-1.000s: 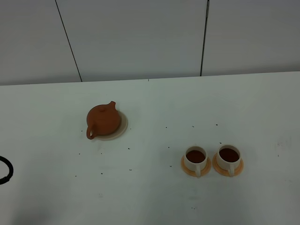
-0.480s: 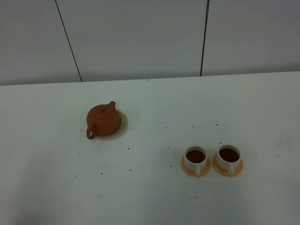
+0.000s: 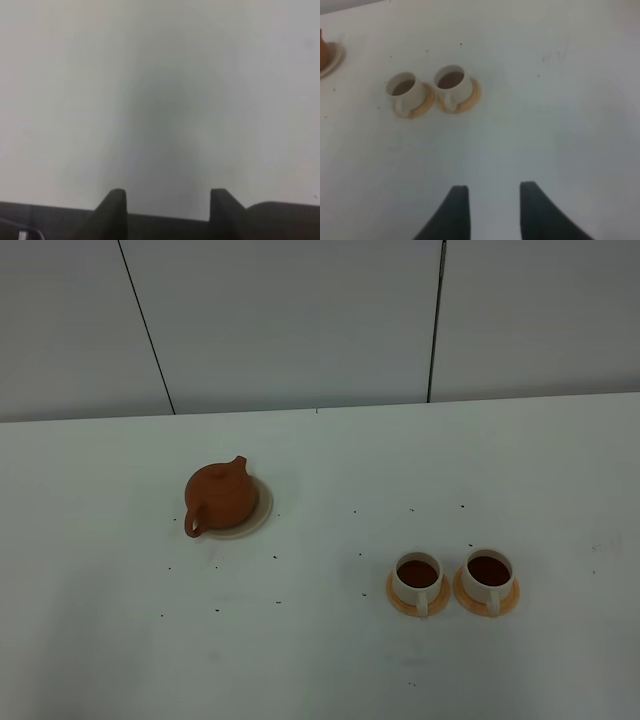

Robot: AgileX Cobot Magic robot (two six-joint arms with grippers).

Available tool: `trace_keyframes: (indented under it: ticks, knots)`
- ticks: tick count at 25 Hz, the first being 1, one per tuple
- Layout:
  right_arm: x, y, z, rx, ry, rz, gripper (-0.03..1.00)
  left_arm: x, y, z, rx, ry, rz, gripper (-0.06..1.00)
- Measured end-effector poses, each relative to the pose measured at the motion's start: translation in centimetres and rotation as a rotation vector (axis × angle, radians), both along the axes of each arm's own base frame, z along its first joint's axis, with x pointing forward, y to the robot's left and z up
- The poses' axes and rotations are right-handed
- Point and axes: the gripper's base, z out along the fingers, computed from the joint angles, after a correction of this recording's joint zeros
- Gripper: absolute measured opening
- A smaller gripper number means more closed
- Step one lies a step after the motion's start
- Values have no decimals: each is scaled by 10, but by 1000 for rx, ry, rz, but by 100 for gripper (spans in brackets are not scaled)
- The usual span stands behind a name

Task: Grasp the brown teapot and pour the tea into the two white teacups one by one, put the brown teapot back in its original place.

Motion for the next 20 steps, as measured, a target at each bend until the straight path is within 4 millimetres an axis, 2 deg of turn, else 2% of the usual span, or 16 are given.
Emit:
trace_keyframes:
  ticks: [20]
  knots:
    - [0,0,0,0,0,0,24,-51,-5,11,40,-349,2,44]
